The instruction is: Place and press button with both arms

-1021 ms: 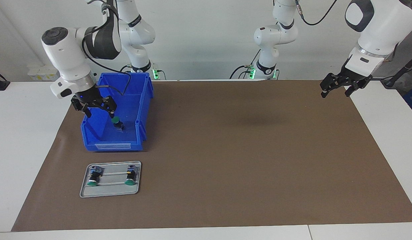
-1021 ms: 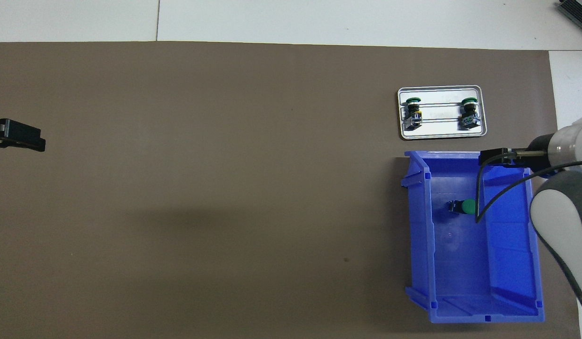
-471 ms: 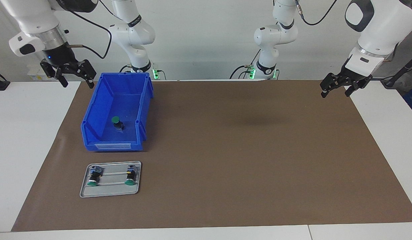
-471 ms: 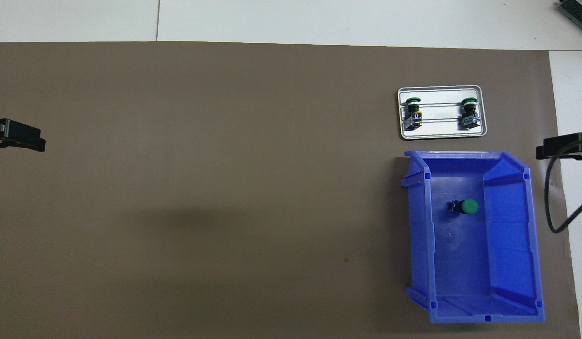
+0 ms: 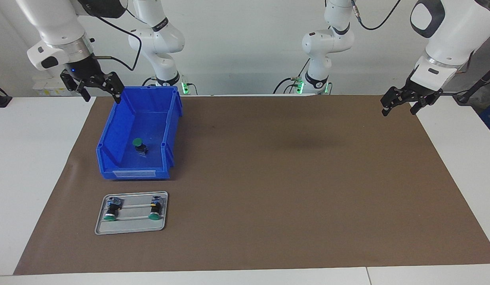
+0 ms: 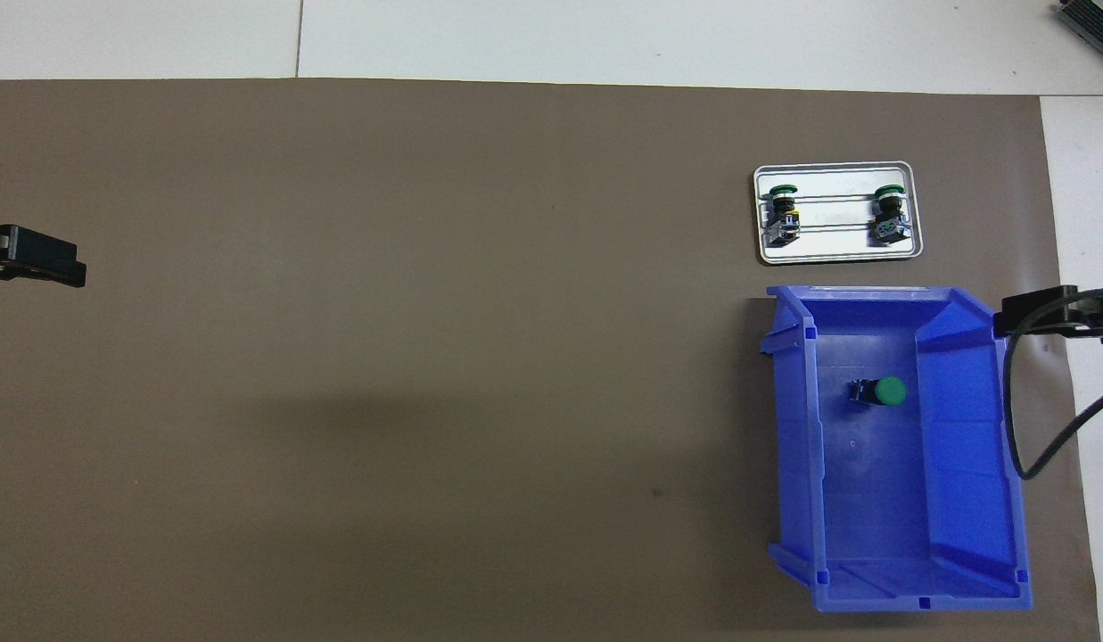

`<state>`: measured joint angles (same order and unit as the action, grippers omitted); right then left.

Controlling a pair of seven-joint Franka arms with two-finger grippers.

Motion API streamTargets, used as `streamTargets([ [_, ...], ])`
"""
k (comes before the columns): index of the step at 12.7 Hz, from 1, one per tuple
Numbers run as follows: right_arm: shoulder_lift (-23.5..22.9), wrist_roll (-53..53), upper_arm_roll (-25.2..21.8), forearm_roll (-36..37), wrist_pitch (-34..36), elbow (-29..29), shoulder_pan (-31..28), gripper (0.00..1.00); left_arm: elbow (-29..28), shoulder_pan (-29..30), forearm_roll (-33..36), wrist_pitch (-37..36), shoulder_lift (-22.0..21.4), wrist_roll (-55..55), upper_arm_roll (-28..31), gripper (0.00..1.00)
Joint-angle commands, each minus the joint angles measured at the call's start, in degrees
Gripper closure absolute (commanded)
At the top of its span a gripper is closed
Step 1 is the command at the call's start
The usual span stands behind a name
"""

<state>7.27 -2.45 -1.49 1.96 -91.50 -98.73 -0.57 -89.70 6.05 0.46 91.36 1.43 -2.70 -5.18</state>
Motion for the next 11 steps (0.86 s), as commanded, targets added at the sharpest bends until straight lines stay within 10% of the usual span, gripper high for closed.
streamTargets([
  [1,2.3,-1.7,0.4,1.6,-0.8,-2.7,2.4,0.00,-2.0,0.4,0.4,0.1,-1.8,0.1,-0.3,0.00],
  [11,-1.9,1.7,-0.2,1.4,4.0,4.3,1.6,0.00,-2.0,0.4,0.4,0.0,-1.8,0.1,-0.3,0.00],
])
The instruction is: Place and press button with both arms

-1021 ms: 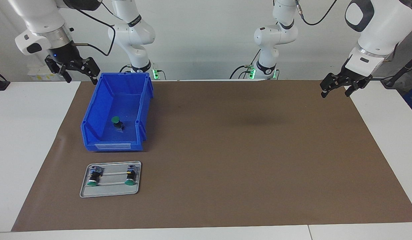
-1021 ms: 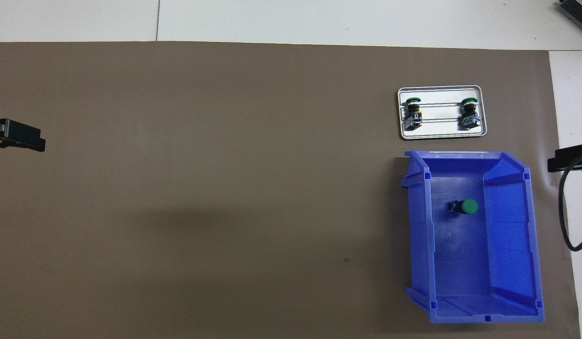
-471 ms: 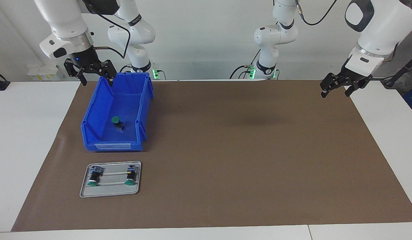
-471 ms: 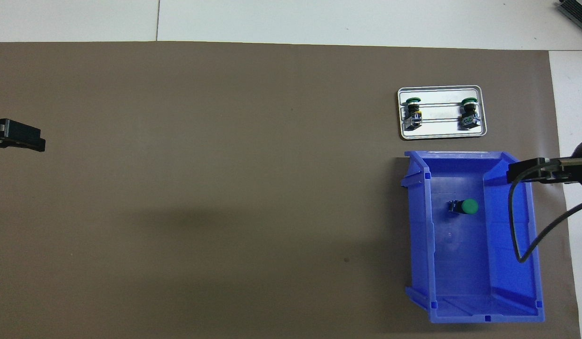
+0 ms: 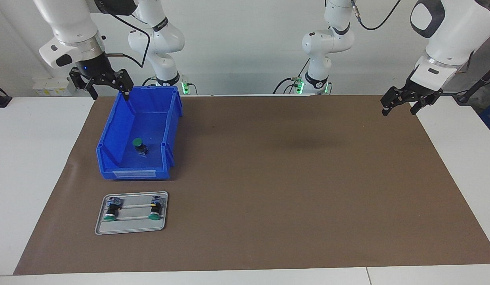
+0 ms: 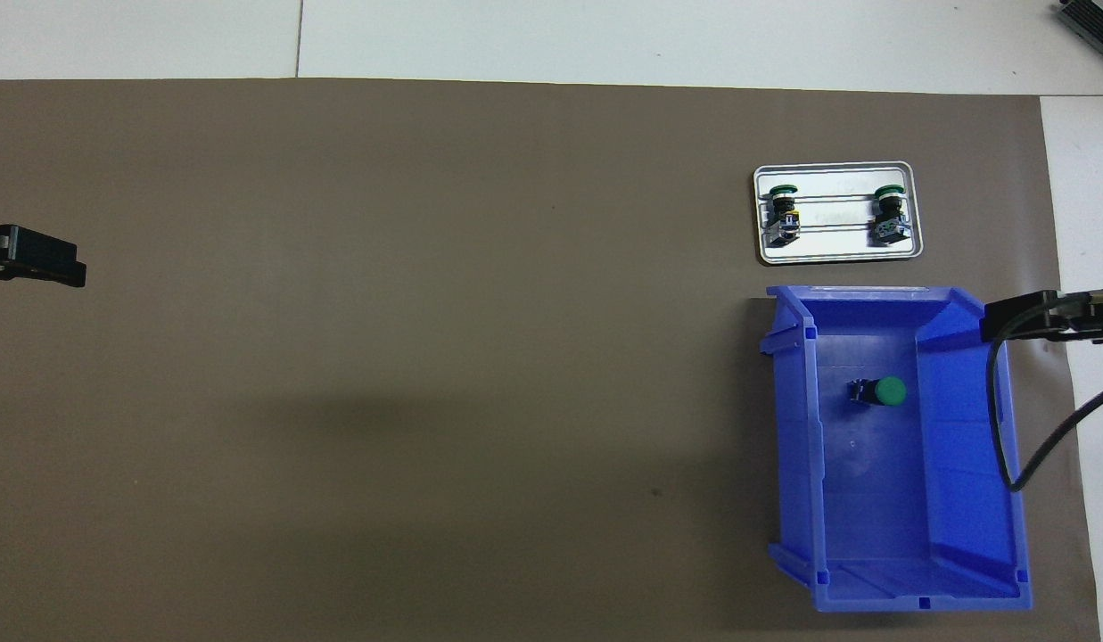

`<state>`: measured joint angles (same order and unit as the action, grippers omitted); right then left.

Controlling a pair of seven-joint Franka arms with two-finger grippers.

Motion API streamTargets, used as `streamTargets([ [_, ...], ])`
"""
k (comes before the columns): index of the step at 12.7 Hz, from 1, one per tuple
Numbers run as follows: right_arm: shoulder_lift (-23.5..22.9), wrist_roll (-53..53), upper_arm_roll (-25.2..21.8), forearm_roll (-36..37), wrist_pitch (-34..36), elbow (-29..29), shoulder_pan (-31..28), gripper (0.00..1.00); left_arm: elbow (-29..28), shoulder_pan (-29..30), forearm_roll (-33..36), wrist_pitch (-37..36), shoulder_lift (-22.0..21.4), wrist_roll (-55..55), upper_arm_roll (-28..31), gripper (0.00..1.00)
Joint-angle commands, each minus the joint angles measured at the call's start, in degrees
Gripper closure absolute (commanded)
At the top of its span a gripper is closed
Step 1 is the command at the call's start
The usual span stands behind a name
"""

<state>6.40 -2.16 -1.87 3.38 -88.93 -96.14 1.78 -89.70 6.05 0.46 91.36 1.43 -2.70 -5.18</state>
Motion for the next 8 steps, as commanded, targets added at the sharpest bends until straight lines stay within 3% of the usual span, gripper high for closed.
streamTargets([
  [1,-1.0,1.0,0.2,-0.7,1.4,1.6,-0.8,0.00,-2.0,0.4,0.4,0.0,-1.8,0.1,-0.3,0.00],
  [8,-1.4,1.0,0.0,-2.8,3.8,4.0,-1.2,0.00,-2.0,0.4,0.4,0.1,-1.8,0.1,-0.3,0.00],
])
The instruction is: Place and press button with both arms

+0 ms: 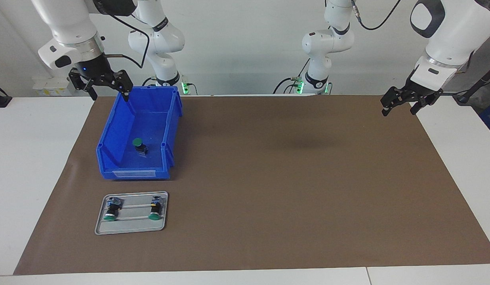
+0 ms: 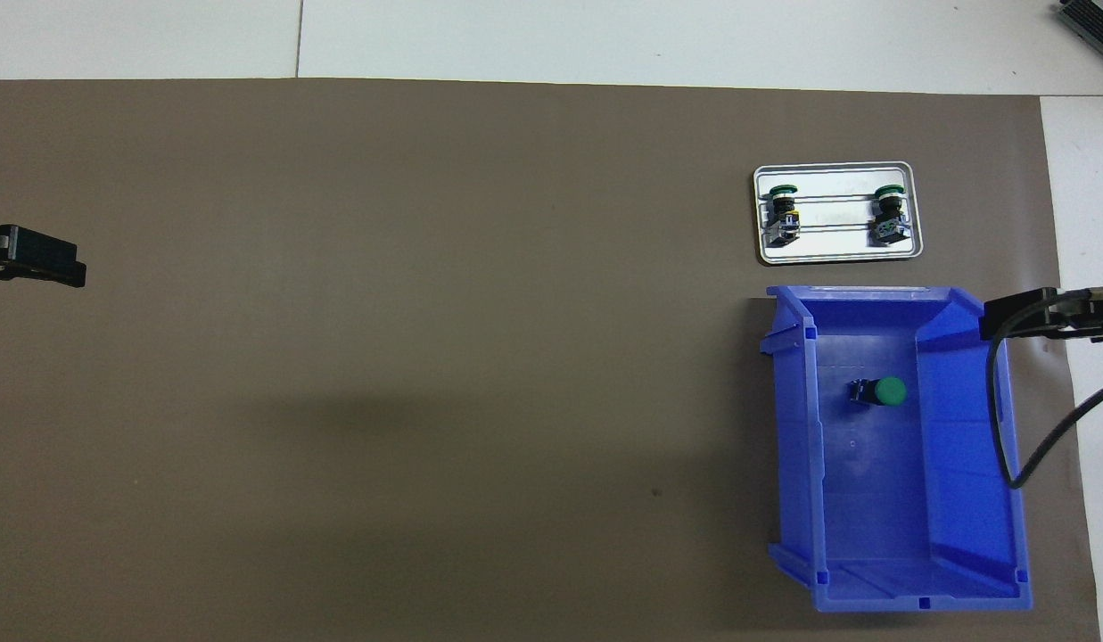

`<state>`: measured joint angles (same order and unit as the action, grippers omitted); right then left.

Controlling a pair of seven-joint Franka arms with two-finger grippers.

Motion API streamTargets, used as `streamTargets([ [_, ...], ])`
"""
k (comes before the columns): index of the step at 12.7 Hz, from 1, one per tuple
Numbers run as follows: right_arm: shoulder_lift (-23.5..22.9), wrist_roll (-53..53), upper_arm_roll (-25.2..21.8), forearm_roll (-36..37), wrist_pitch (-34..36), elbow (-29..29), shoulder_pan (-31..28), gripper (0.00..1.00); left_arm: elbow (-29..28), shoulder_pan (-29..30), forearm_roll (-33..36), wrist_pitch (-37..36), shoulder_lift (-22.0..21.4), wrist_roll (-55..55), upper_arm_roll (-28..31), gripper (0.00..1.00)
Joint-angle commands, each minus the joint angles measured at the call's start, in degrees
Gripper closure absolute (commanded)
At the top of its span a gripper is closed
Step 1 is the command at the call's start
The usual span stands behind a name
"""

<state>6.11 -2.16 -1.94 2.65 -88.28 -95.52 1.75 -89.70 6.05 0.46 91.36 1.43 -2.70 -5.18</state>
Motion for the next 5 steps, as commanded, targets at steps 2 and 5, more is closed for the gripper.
streamTargets([
  [2,-1.4,1.2,0.1,-2.0,3.7,3.7,-1.1,0.00,-2.0,0.4,0.4,0.0,-1.8,0.1,-0.3,0.00],
  [5,-1.4,1.6,0.0,-1.4,3.5,3.4,-1.0,0.00,-2.0,0.4,0.4,0.0,-1.8,0.1,-0.3,0.00],
])
